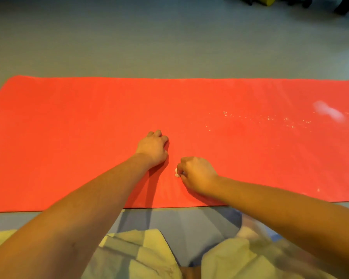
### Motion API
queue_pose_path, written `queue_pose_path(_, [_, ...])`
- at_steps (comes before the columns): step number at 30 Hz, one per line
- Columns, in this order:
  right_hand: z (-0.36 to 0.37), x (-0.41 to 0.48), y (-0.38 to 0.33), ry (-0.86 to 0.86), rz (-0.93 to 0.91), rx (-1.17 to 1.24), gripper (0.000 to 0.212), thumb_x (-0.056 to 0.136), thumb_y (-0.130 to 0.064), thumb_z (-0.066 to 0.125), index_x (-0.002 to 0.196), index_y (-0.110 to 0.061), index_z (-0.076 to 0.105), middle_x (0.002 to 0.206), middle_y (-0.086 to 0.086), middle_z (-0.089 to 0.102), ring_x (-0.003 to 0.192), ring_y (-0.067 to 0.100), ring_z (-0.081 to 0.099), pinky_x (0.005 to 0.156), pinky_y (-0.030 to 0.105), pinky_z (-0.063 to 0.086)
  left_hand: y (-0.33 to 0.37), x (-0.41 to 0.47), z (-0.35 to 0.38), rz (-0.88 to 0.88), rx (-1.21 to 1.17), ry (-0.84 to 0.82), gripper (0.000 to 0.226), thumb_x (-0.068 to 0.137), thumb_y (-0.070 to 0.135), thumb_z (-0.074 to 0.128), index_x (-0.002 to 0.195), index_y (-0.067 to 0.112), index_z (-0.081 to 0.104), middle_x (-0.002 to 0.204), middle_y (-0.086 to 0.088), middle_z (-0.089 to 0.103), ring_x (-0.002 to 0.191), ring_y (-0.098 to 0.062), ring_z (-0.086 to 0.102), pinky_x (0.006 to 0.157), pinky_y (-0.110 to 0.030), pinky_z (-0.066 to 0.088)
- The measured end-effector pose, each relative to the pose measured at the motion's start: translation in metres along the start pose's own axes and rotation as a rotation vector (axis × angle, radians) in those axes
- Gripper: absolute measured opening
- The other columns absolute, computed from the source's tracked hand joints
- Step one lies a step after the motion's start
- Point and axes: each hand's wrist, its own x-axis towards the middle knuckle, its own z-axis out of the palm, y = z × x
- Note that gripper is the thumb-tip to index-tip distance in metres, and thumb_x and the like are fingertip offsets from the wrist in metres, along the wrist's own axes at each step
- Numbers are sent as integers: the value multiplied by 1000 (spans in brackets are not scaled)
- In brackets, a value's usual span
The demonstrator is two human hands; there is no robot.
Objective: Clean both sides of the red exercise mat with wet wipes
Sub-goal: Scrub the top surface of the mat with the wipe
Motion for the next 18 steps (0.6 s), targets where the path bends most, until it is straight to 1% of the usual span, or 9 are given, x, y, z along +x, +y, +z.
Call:
queue_pose_path(2, [1,-16,-4,-39,-45,-18,24,89,-20,55,100,-24,75,103,0,67,94,29,65,68,37,50,4,-13,4,14,-15,9,46,87,25,59,133,21,64,133,-5,54,124,-31,52,98,-43,51])
queue_pose_path(3, [-1,-16,-3,-49,-39,-8,23,88,-20,56,100,-25,75,103,0,67,94,29,64,68,35,49,6,-20,7,25,-15,6,45,88,24,60,132,22,64,133,-5,55,124,-31,52,97,-43,51])
queue_pose_path(5, [-6,-3,-1,-31,20,24,21,87,-20,58,98,-26,76,103,-1,66,96,28,64,67,33,44,9,-34,10,44,-14,4,39,90,24,59,128,22,66,129,-4,55,121,-30,53,93,-43,52])
queue_pose_path(7, [-10,17,3,18,93,18,19,87,-20,61,96,-26,76,104,-1,68,97,29,65,66,30,39,12,-49,13,64,-18,22,29,93,27,58,120,22,69,124,-4,56,116,-30,54,89,-42,52])
queue_pose_path(9, [-8,28,4,45,164,-10,20,86,-17,62,97,-26,76,104,-1,69,96,29,66,66,29,37,16,-63,14,79,-35,27,26,96,30,57,116,21,70,121,-4,57,113,-30,55,89,-42,51])
queue_pose_path(10, [-6,28,3,42,185,-23,22,86,-16,61,98,-26,76,105,0,69,96,29,66,66,29,38,18,-69,13,86,-39,11,28,93,31,60,117,21,70,122,-4,57,113,-30,54,91,-41,51])
queue_pose_path(13, [-2,12,-5,41,157,-52,19,91,-21,59,101,-23,75,107,2,68,96,32,66,67,33,43,22,-86,8,103,-28,-72,50,82,36,68,129,21,66,136,-2,54,122,-28,51,102,-37,46])
queue_pose_path(16, [4,-25,-16,-16,66,-51,20,95,-29,56,103,-20,72,109,3,66,98,31,64,70,35,44,22,-97,5,128,-24,-122,68,79,48,74,142,24,58,151,-1,45,135,-26,44,110,-34,41])
queue_pose_path(18, [7,-52,-23,-87,-19,-53,21,94,-27,56,103,-19,72,109,3,65,97,30,63,71,36,48,21,-104,3,123,-18,-168,84,74,58,77,148,27,52,160,-1,37,145,-25,37,116,-35,38])
